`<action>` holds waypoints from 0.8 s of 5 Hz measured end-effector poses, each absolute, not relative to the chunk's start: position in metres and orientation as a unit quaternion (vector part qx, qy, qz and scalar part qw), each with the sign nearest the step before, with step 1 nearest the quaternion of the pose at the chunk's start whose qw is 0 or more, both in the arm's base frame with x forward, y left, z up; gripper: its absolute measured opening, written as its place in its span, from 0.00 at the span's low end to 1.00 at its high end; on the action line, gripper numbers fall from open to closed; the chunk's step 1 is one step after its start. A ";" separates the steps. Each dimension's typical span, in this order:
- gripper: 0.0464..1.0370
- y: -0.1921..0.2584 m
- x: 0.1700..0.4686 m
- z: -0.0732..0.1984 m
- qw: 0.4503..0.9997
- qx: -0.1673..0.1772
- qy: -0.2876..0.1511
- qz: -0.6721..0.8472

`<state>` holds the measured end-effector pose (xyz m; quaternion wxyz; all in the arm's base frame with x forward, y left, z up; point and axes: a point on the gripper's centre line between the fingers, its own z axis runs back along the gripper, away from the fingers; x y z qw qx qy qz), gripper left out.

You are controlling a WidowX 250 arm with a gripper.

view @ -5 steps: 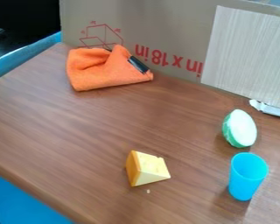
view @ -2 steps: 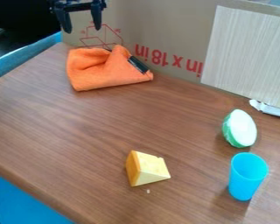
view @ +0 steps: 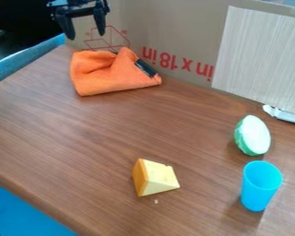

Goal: Move the orange cloth next to the yellow object

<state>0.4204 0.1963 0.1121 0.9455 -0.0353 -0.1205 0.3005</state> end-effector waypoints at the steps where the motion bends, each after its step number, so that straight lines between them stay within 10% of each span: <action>1: 0.96 0.200 0.428 0.115 0.941 -0.034 -0.133 0.309; 4: 0.96 0.205 0.421 0.060 0.948 -0.002 -0.107 0.300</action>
